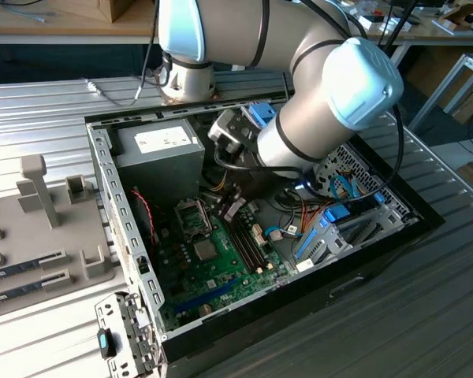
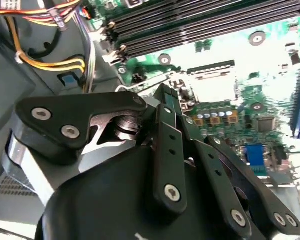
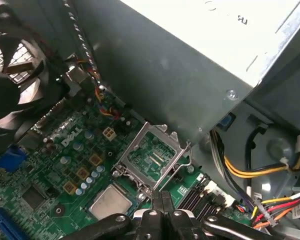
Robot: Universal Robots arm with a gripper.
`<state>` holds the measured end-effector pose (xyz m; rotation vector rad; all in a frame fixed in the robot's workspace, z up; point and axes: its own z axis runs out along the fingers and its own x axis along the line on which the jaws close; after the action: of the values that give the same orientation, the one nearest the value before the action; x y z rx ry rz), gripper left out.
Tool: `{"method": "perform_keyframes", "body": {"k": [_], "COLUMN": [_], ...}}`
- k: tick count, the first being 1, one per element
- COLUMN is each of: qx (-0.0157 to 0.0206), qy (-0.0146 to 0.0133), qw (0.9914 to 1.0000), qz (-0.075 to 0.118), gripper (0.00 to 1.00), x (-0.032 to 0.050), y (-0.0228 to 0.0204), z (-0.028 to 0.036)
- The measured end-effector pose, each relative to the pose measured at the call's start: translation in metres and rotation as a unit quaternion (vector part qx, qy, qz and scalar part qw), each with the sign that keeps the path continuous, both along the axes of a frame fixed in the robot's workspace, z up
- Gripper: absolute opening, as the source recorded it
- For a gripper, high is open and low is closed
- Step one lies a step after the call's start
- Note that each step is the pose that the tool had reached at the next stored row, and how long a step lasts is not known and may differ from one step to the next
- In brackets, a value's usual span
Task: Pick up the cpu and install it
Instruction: 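Close the cpu cover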
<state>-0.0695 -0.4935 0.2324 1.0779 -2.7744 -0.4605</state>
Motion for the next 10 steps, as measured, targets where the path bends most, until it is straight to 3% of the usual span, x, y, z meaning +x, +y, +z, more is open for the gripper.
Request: {"method": "perform_keyframes", "body": {"k": [1, 4, 6, 10], "qx": [-0.0033, -0.0067, -0.0129, -0.0239], "qy": [0.0001, 0.0, 0.0001, 0.0011], "qw": [0.99999, 0.99998, 0.99992, 0.99971], "qz": [0.0, 0.0, 0.0, 0.0], "gripper": [0.11, 0.11, 0.11, 0.11], "x": [0.0, 0.0001, 0.0005, 0.0032], "y": [0.0067, 0.0205, 0.0321, 0.0467], "z": [0.0001, 0.0, -0.0001, -0.0002]}}
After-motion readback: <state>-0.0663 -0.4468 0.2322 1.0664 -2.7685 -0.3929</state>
